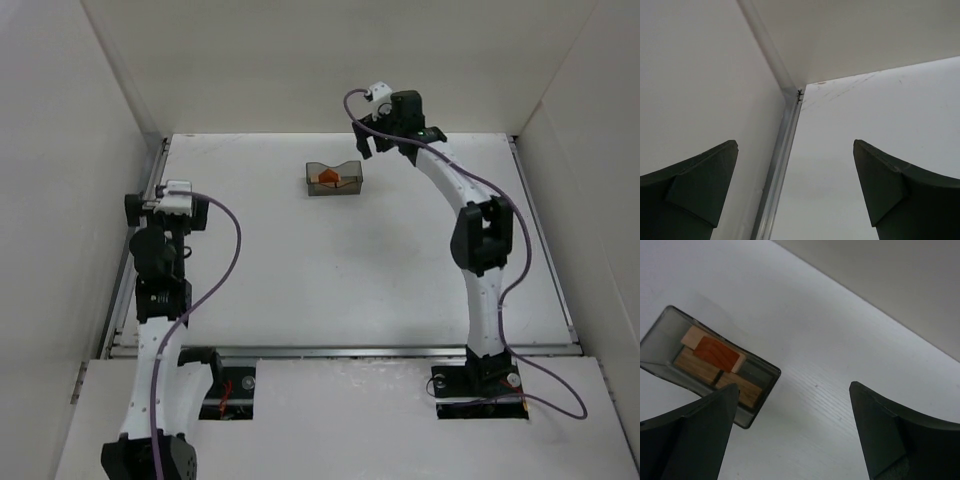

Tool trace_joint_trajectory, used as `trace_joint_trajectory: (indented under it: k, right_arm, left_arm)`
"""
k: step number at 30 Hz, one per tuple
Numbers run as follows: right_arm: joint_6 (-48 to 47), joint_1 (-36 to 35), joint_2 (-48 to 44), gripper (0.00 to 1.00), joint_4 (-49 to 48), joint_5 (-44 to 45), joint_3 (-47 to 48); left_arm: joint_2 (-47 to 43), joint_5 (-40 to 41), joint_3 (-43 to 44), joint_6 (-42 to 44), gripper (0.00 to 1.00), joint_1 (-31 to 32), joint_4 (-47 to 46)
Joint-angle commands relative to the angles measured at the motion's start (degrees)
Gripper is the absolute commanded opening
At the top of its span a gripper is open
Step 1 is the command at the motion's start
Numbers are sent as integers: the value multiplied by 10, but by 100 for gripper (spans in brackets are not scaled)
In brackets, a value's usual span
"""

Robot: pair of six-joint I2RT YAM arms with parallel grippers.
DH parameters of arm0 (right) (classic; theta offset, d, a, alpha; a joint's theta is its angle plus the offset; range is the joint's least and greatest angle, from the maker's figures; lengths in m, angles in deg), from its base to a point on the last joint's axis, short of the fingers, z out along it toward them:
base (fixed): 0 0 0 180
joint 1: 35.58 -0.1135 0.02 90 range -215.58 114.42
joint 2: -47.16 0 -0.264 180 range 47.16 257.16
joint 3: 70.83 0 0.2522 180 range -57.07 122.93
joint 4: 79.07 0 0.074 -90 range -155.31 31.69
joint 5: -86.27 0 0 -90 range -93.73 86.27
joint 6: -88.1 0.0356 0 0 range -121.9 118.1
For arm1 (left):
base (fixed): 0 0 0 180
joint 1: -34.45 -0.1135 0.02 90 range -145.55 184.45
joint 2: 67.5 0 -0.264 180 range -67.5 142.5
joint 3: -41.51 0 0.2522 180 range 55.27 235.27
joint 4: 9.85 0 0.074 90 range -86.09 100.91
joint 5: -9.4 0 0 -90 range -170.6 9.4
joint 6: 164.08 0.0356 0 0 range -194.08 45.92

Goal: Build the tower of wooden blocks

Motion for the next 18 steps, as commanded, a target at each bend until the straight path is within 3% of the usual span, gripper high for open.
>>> trace_joint_trajectory:
  k: [1,5,12,18]
  right_arm:
    - [-24,-6,51,97,52,-81,74]
    - [-32,-13,92,97,-13,-104,89]
    - [-32,-25,168,99,-13,-112,151]
    - [-32,-39,174,80,-13,-83,162]
  left_arm:
    - [79,-75,60,51,100,-2,98]
    - [153,-112,104,69,100,-2,139]
    - [239,-157,166,94,100,13,180]
    - [264,-152,177,114,100,26,180]
